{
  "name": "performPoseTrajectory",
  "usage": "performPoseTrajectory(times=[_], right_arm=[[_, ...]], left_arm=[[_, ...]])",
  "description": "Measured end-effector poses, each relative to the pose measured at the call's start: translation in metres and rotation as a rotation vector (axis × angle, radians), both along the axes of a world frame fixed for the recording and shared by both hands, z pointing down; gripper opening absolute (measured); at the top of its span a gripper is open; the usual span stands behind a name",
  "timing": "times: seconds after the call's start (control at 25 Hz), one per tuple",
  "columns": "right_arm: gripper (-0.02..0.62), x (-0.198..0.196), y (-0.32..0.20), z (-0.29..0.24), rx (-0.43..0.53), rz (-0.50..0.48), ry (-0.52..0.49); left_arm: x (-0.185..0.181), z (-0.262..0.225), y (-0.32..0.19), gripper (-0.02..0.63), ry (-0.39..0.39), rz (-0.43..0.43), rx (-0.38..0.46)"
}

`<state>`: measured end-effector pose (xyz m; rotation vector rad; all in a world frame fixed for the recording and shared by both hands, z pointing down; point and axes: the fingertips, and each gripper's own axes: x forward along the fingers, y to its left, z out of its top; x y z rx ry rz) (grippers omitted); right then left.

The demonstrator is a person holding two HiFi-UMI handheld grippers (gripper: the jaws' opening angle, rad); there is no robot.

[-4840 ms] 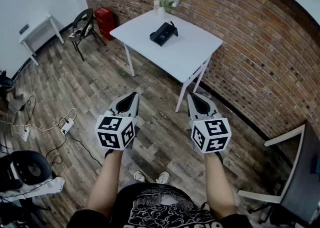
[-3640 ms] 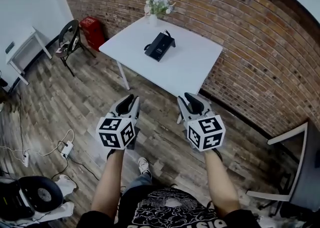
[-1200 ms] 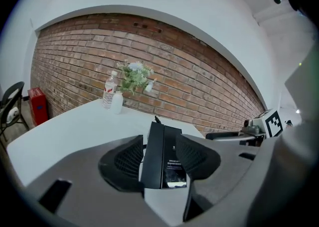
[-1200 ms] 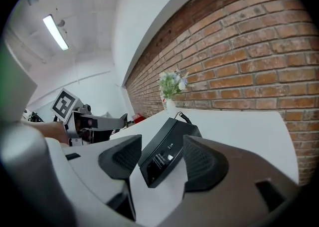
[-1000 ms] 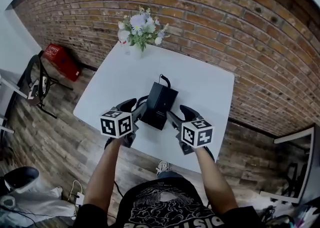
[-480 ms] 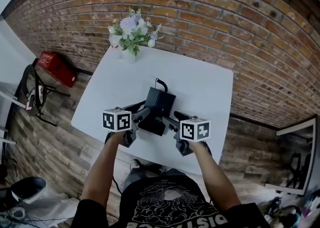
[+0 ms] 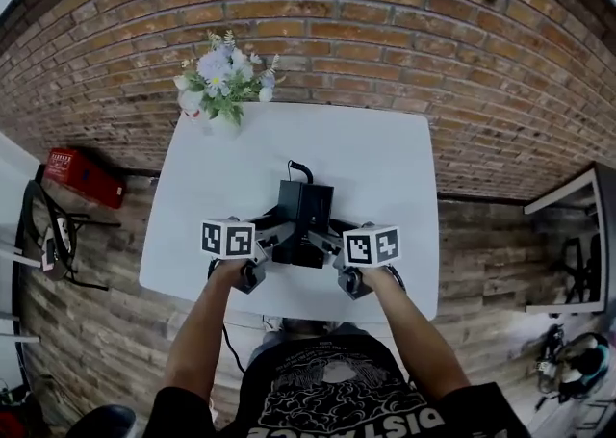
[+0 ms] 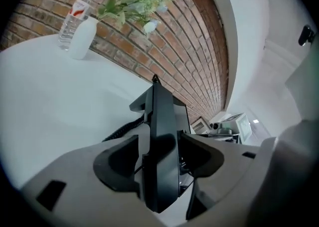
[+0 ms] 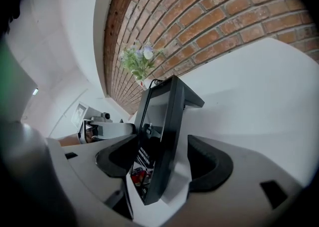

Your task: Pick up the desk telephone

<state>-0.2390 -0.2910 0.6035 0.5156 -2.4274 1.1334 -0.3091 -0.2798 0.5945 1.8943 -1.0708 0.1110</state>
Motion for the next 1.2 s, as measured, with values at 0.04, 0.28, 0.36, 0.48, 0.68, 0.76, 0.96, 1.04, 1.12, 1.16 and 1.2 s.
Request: performPoseTrajectory(times=[0.04, 0.28, 0.36, 0.48, 0.68, 0.76, 0.96, 1.04, 1.12, 1.16, 1.2], right_arm=[[0.287, -0.001, 0.0, 0.001, -0.005, 0.015, 0.002], [0.287, -0.006, 0.0, 0.009, -0.039, 0.103, 0.01], [0.285, -0.009, 0.002, 0.009, -0.046, 0.11, 0.0], [0.256, -0.012, 0.003, 0.008, -0.042, 0.118, -0.02], [0.253, -0.012, 0.003, 0.007, -0.04, 0.145, -0.026], [0.252, -0.012, 0.002, 0.007, -0.042, 0.153, -0.028], [0.25, -0.011, 0.003, 0.007, -0.04, 0.168, -0.03], [0.249, -0.01, 0.003, 0.007, -0.037, 0.175, -0.032], [0.246, -0.01, 0.003, 0.007, -0.039, 0.177, -0.036], [0.245, -0.01, 0.003, 0.006, -0.041, 0.176, -0.038], [0.244, -0.009, 0.003, 0.006, -0.042, 0.175, -0.04]], left_arm=[[0.002, 0.002, 0.0, 0.247, 0.013, 0.022, -0.006], [0.006, 0.009, -0.005, 0.247, 0.06, 0.106, -0.035], [0.005, 0.008, -0.007, 0.246, 0.071, 0.118, -0.046], [0.006, 0.009, -0.007, 0.242, 0.082, 0.141, -0.058], [0.008, 0.008, -0.006, 0.216, 0.114, 0.16, -0.078], [0.008, 0.008, -0.007, 0.214, 0.119, 0.159, -0.081], [0.009, 0.007, -0.006, 0.204, 0.113, 0.155, -0.058], [0.01, 0.005, -0.006, 0.189, 0.104, 0.153, -0.035], [0.01, 0.005, -0.006, 0.189, 0.098, 0.139, -0.023], [0.01, 0.005, -0.006, 0.189, 0.096, 0.133, -0.02], [0.01, 0.004, -0.006, 0.189, 0.096, 0.127, -0.018]])
